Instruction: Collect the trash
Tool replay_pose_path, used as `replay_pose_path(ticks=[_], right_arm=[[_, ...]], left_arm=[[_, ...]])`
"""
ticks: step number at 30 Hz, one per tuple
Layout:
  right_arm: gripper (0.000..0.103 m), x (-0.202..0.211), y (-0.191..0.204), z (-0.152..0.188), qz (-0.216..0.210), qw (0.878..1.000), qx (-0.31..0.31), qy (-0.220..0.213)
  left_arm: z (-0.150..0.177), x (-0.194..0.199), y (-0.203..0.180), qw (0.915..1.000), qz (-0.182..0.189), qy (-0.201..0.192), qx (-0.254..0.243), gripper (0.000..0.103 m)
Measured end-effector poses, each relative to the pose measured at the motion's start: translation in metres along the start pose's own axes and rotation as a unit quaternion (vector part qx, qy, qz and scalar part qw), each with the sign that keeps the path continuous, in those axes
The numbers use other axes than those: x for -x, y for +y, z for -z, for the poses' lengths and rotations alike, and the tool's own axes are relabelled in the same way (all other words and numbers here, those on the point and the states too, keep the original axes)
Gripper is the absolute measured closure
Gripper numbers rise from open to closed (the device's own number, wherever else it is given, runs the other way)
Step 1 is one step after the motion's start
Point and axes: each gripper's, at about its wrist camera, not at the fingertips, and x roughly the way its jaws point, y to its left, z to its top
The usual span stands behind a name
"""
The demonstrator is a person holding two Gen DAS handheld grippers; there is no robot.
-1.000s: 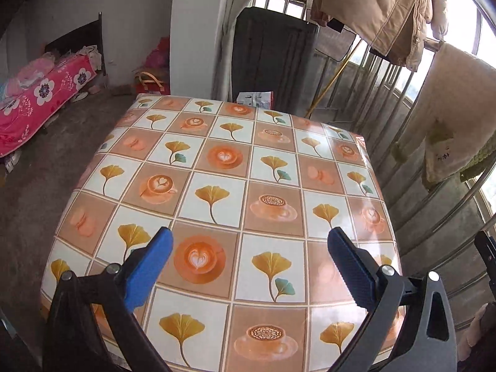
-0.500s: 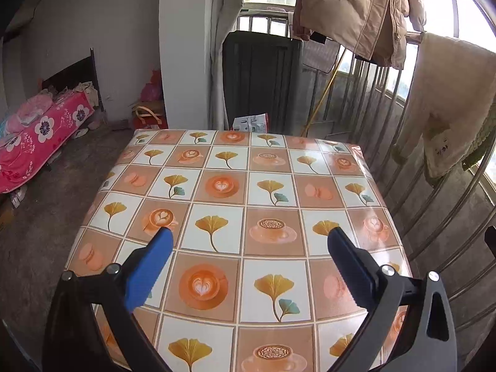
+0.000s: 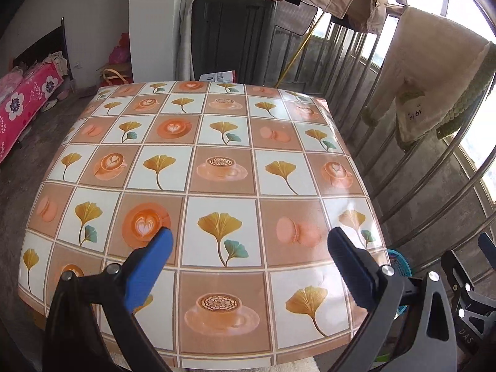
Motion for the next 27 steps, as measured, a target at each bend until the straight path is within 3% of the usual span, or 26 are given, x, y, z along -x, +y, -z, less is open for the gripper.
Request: replay_pose_path(ticks=[11, 27], right_arm=[[0.008, -0.011, -0.018, 0.026, 0.020, 0.996, -0.028, 0.084], [0.008, -0.011, -0.047, 0.038, 0.046, 0.990, -0.068, 0.113]], left_arm=[[0.017, -0.013, -0.017, 0.9980, -0.034, 0.042, -0.034, 0.005], [0.016, -0.021, -0.038, 0.9935, -0.037, 0.057, -0.092, 0.005]])
